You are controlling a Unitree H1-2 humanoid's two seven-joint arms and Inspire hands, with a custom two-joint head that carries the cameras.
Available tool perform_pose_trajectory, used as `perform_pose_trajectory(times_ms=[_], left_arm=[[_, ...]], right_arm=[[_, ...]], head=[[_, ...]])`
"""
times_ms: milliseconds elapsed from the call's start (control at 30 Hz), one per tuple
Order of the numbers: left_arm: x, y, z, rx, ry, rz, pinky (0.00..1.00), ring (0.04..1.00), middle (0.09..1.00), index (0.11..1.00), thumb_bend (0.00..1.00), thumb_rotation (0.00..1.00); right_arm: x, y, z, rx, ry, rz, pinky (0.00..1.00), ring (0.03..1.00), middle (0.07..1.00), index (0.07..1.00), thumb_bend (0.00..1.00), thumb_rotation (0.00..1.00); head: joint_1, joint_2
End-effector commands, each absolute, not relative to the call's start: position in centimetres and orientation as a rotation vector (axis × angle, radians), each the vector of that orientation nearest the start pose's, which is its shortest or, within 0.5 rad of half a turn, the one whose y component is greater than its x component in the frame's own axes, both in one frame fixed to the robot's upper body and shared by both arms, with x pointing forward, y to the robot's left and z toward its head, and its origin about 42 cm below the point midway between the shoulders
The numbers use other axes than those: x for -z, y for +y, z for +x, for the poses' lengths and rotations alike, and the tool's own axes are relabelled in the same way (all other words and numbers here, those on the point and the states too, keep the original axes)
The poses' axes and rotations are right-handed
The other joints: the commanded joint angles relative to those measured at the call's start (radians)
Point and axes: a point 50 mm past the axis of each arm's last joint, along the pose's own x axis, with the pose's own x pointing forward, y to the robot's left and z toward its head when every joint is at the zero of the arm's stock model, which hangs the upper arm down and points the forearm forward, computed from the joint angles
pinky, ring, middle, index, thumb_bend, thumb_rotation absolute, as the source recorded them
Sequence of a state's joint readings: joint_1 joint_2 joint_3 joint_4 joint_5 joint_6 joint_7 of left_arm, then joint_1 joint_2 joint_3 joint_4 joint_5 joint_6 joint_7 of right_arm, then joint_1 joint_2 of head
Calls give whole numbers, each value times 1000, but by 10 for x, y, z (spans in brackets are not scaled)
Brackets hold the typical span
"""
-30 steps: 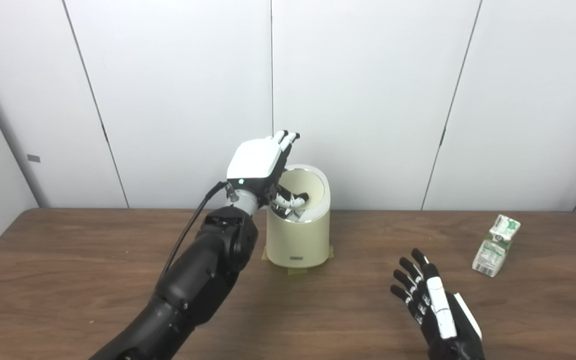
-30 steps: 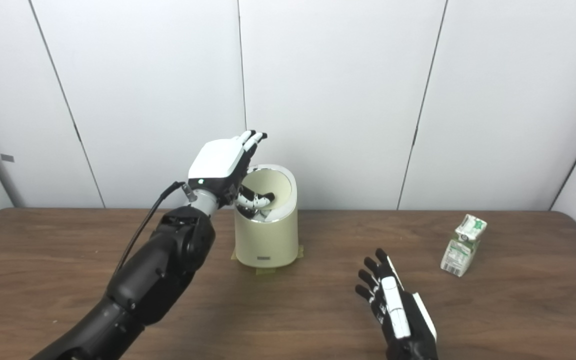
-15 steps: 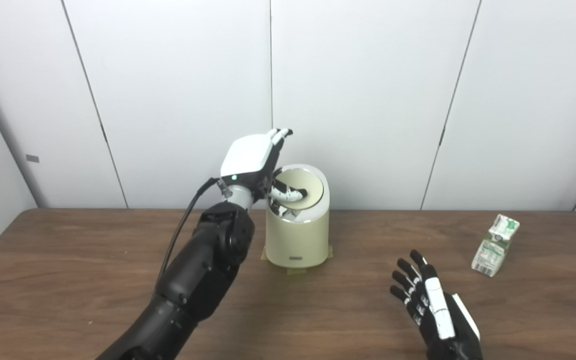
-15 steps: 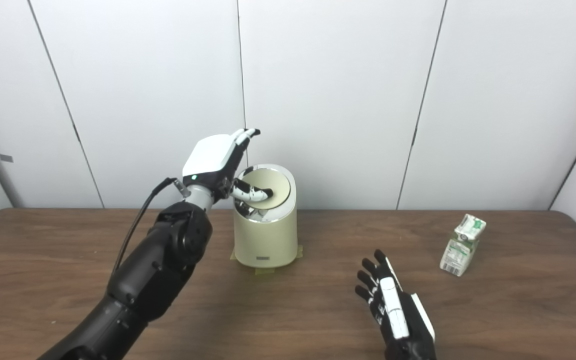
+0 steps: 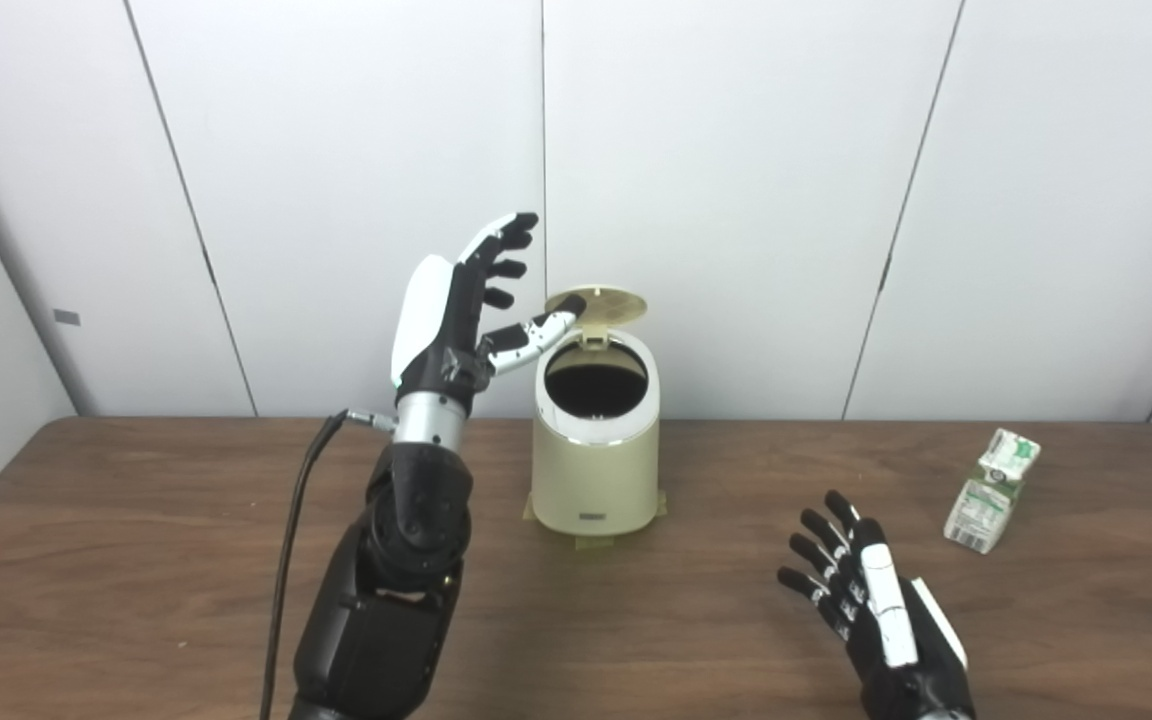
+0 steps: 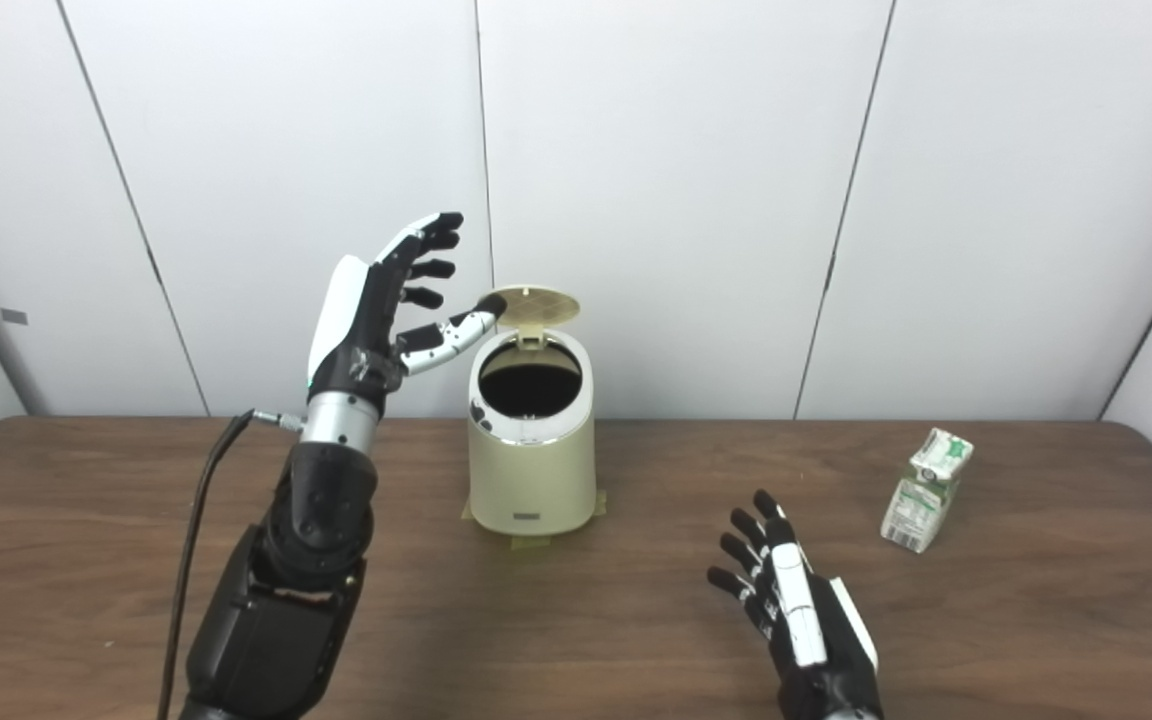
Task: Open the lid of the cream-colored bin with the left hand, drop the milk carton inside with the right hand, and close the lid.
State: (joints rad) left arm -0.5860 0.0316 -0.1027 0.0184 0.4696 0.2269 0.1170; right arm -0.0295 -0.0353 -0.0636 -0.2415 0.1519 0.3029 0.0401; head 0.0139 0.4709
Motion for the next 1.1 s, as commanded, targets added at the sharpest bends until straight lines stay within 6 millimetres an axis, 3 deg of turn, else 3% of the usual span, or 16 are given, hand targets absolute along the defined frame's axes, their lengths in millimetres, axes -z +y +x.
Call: perform_pose_trajectory(times_ms=[0, 100, 200, 267, 300, 433, 600, 700, 767, 933, 1067], left_arm=[[-293, 154, 417, -80, -444, 475, 624, 745, 829, 844, 509, 219], [-269, 163, 397, -62, -405, 489, 647, 756, 816, 843, 494, 383], [-248, 172, 377, -39, -347, 473, 699, 796, 846, 868, 477, 601], [-239, 177, 366, -29, -314, 470, 741, 823, 868, 883, 474, 692], [-234, 180, 360, -24, -293, 462, 783, 853, 884, 893, 479, 788], [-223, 192, 343, -5, -228, 442, 844, 879, 899, 911, 534, 941], [-218, 207, 332, 28, -175, 410, 856, 885, 904, 932, 576, 999], [-218, 215, 332, 42, -156, 400, 878, 905, 920, 953, 576, 1000], [-218, 218, 333, 54, -142, 386, 896, 918, 928, 963, 557, 1000], [-218, 220, 334, 66, -116, 376, 929, 923, 939, 966, 539, 988], [-217, 223, 336, 88, -112, 380, 935, 931, 950, 978, 502, 981]], right_arm=[[-174, -234, 296, -33, -101, 113, 797, 909, 932, 952, 641, 889], [-177, -249, 292, -3, -115, 102, 808, 912, 940, 944, 590, 789], [-175, -270, 288, 55, -123, 88, 775, 895, 939, 947, 528, 560], [-177, -278, 284, 77, -136, 92, 740, 870, 922, 943, 548, 492], [-179, -282, 281, 86, -148, 88, 707, 839, 897, 924, 583, 452], [-189, -287, 275, 148, -164, 142, 660, 798, 865, 892, 691, 365], [-197, -289, 269, 262, -179, 104, 657, 812, 870, 916, 781, 338], [-202, -292, 270, 358, -173, -12, 634, 780, 847, 892, 761, 262], [-202, -300, 273, 407, -174, -152, 631, 791, 853, 900, 752, 266], [-204, -321, 281, 506, -177, -349, 813, 836, 855, 902, 807, 307], [-210, -337, 288, 572, -172, -451, 729, 826, 860, 897, 863, 288]], head=[[-7, 3], [-14, 7], [-56, 13], [-90, 15], [-111, 16], [-193, 25], [-307, 37], [-360, 46], [-390, 52], [-425, 63], [-440, 71]])
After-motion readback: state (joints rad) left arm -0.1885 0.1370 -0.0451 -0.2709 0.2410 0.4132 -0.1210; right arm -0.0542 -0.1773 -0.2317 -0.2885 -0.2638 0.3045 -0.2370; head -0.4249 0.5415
